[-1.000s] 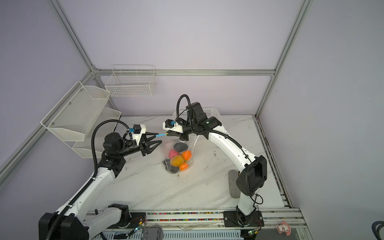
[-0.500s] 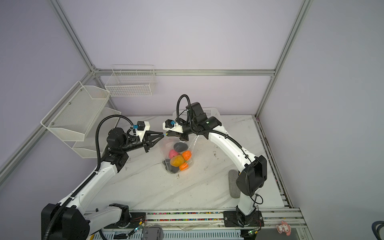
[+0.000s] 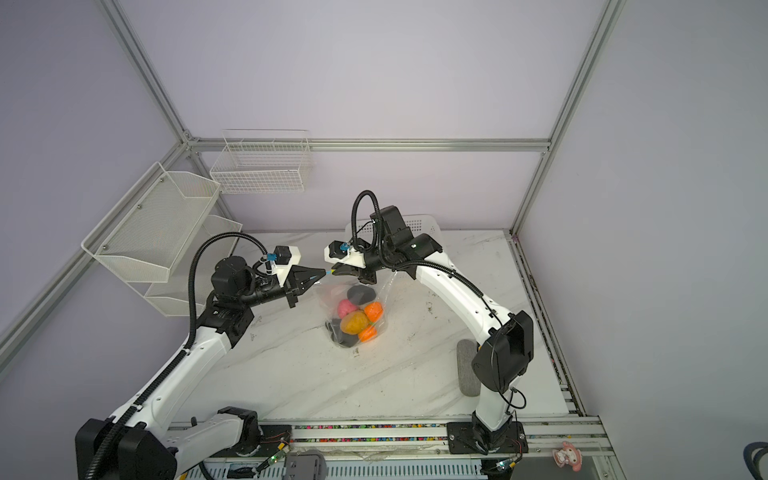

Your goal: Place the food in the zip-top bag and seal the zipper

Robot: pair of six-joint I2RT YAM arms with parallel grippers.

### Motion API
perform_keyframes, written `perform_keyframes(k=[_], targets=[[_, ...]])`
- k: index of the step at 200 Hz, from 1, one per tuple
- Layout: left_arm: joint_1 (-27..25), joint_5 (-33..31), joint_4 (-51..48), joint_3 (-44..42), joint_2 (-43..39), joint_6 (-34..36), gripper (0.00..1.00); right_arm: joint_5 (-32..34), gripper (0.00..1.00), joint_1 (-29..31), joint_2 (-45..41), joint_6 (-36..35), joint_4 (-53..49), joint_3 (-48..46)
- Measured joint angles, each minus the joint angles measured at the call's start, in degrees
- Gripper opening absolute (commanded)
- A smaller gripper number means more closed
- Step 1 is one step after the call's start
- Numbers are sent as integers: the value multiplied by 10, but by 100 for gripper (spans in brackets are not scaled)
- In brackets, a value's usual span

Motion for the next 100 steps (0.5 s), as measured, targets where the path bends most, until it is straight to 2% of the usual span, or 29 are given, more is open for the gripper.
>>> perform_keyframes(k=[100], targets=[[-4, -149, -90, 0, -49, 122, 0, 61, 0, 2, 1, 35, 0, 0]])
